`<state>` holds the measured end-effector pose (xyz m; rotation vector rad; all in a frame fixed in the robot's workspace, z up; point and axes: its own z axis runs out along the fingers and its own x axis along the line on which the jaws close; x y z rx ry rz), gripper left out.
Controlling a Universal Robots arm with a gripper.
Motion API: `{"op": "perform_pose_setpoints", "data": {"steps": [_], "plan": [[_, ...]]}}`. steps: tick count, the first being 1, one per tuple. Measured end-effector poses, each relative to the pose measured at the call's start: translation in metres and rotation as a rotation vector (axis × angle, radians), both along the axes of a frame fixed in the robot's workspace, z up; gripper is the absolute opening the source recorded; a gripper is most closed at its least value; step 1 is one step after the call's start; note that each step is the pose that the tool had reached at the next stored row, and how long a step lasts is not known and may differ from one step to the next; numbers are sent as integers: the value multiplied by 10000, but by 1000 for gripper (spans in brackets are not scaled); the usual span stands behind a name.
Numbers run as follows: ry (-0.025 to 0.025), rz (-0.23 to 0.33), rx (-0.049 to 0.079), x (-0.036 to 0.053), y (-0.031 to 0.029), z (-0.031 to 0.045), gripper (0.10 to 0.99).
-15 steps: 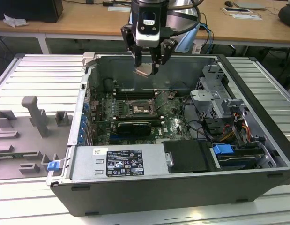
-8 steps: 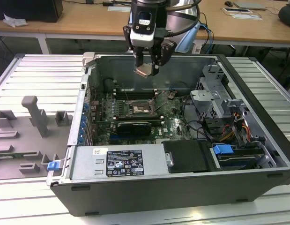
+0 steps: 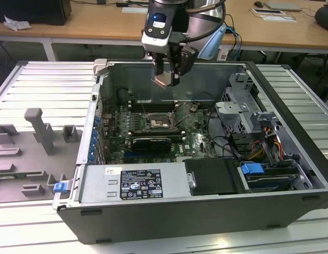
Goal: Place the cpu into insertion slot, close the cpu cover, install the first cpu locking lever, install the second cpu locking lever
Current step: 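Place the cpu into insertion slot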
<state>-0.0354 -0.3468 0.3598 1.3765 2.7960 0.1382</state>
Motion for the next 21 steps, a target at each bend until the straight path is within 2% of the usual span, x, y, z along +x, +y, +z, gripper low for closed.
{"op": "perform_pose_setpoints", "data": {"steps": [21], "plan": [[0, -2577, 0, 0, 0, -12, 541]]}}
